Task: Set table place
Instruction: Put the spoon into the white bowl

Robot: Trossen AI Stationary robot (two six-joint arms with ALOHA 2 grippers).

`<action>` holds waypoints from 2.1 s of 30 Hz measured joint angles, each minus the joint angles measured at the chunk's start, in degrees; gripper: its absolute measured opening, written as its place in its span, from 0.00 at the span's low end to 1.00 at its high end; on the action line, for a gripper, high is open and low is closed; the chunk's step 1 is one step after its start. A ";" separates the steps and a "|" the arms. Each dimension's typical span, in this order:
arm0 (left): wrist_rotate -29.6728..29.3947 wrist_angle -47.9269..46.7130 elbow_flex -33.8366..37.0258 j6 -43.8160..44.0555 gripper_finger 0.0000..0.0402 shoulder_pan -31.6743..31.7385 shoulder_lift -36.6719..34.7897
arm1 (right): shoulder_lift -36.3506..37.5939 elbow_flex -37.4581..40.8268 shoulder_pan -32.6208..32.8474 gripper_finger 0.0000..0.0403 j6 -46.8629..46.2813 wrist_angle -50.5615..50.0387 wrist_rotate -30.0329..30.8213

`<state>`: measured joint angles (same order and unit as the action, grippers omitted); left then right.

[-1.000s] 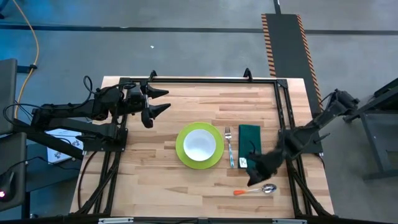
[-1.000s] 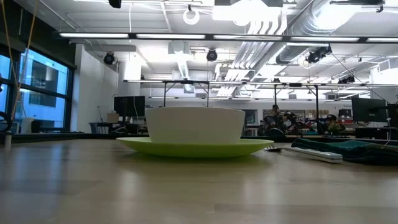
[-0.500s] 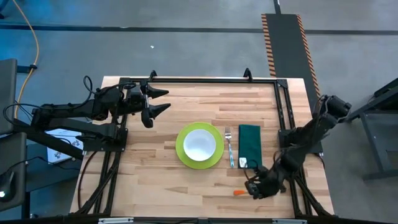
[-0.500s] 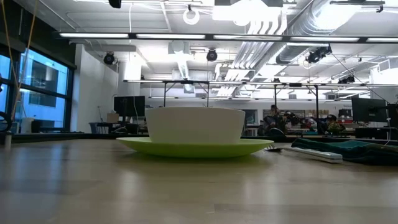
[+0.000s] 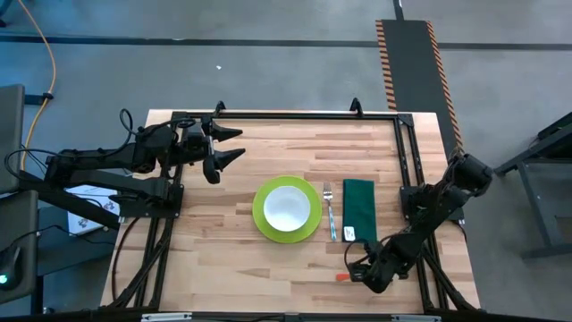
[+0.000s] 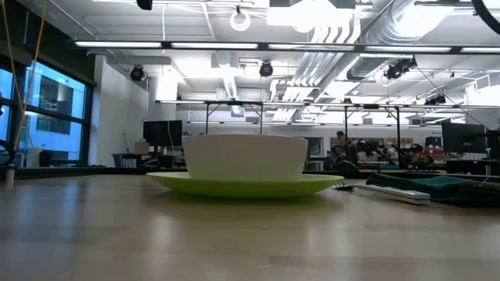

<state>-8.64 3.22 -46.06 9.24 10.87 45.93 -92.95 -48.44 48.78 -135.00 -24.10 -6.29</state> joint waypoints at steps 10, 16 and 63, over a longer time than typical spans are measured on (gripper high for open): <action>0.00 0.03 0.00 0.01 0.69 0.00 -0.01 | 1.80 -2.58 -0.12 0.29 6.31 -3.00 0.78; 0.00 0.03 0.00 0.01 0.69 0.00 0.00 | 1.80 -2.56 -0.12 0.29 6.33 -8.80 -3.84; -1.34 0.15 0.00 0.04 0.69 0.00 -0.01 | -1.65 -2.47 5.47 0.29 1.57 -19.63 -6.47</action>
<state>-9.99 3.37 -46.06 9.28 10.87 45.92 -94.61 -50.92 54.25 -133.43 -43.73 -12.77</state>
